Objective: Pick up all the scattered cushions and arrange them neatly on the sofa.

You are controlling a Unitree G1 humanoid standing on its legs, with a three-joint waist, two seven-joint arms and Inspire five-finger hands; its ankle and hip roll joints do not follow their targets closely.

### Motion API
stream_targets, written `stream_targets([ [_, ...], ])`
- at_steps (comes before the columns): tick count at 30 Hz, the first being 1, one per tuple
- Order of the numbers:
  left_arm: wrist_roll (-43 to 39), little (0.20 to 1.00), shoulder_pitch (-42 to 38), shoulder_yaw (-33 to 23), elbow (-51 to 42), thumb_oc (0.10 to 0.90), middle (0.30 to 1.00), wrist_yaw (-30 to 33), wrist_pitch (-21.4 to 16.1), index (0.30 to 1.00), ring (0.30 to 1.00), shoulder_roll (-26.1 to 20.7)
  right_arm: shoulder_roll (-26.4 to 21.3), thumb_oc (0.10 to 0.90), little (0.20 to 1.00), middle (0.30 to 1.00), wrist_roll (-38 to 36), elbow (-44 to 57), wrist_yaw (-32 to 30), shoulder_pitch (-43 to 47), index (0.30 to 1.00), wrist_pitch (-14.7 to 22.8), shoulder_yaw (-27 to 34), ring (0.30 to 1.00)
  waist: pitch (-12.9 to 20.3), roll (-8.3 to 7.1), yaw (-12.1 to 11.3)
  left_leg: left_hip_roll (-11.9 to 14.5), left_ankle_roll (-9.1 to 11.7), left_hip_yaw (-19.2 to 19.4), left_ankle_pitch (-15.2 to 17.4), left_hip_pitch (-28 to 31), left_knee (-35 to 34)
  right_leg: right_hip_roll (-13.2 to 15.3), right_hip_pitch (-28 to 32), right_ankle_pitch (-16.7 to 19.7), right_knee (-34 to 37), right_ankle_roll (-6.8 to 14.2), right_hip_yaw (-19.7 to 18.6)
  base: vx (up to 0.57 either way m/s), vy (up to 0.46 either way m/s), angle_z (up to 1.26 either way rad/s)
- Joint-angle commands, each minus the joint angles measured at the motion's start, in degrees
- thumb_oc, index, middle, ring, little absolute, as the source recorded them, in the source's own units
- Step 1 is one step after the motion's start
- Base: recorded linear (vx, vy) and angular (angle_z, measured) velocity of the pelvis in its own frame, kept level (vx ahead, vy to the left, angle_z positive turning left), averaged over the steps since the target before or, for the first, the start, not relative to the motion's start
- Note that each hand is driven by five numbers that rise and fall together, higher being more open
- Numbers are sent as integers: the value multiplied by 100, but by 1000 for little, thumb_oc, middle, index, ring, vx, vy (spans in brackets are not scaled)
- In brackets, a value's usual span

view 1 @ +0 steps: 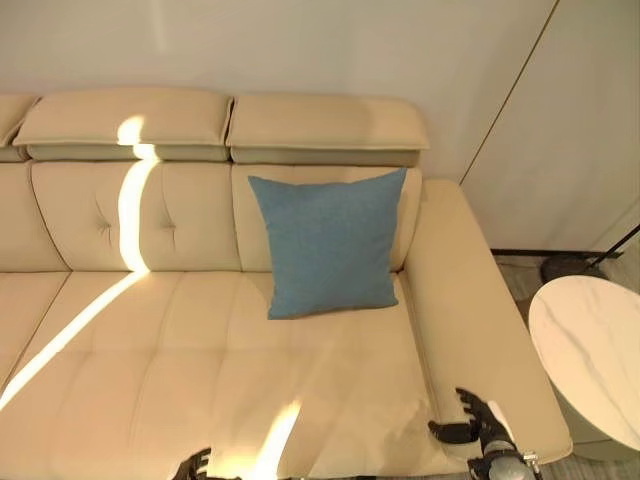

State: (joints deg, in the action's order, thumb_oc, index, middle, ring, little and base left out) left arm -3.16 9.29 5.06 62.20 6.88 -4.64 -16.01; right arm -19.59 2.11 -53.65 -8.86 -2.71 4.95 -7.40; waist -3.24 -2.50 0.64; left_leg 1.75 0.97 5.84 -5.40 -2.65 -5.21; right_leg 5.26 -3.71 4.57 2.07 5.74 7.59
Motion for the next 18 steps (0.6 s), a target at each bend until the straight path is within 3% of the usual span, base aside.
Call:
stream_targets([
  [1, 152, 900, -446, -3, -119, 800, 900, 252, -179, 900, 900, -257, -108, 800, 900, 900, 29, 207, -180, 280, 900, 204, 81, 900, -318, 41, -99, -108, -100, -189, 509, 130, 54, 30, -305, -589, -1100, 380, -165, -181, -26, 5],
  [5, 105, 900, -638, 74, -76, 800, 900, 343, -168, 900, 900, -318, 42, 800, 900, 900, -200, -196, -222, 304, 900, 181, 92, 900, -269, 66, -148, -66, -122, -437, 317, -232, 139, -167, -215, -847, -2006, 272, -605, -247, -82, 32],
  [6, 103, 900, -667, 98, -71, 800, 900, 368, -167, 900, 900, -319, 77, 800, 900, 900, -243, -270, -236, 331, 900, 179, 88, 900, -241, 18, -171, -64, -102, -469, 285, -337, 165, -159, -104, -897, -1944, 262, -641, -194, -155, 64],
  [10, -52, 900, -748, 143, -119, 800, 900, 424, -166, 900, 900, -277, 102, 800, 900, 900, -341, -314, -286, 447, 900, 148, -29, 900, -154, -173, -304, -43, 70, -581, 0, -824, 324, -327, 486, -1316, -685, -31, -687, -200, -201, 39],
  [14, -127, 900, -960, 273, -62, 800, 900, 421, -157, 900, 900, -183, 7, 800, 900, 900, -438, -321, -373, 553, 900, 162, -80, 900, -294, -122, -278, 76, 355, -600, -419, -1349, 379, -589, 418, -1192, -212, -181, -648, -294, -184, 39],
  [16, -88, 900, -1085, 388, -49, 800, 900, 451, -161, 900, 900, -146, -35, 800, 900, 900, -471, -396, -423, 593, 900, 145, -94, 900, -421, -139, -210, 73, 309, -470, -310, -1525, 668, -555, 300, -1077, -218, -213, -512, -342, -89, 91],
  [18, 15, 900, -1100, 414, -33, 800, 900, 471, -130, 900, 900, -126, -37, 800, 900, 900, -486, -440, -426, 567, 900, 108, -69, 900, -436, -246, -86, 51, 206, -309, 136, -1464, 1219, -426, 169, -918, -162, -216, -321, -321, -60, 65],
])
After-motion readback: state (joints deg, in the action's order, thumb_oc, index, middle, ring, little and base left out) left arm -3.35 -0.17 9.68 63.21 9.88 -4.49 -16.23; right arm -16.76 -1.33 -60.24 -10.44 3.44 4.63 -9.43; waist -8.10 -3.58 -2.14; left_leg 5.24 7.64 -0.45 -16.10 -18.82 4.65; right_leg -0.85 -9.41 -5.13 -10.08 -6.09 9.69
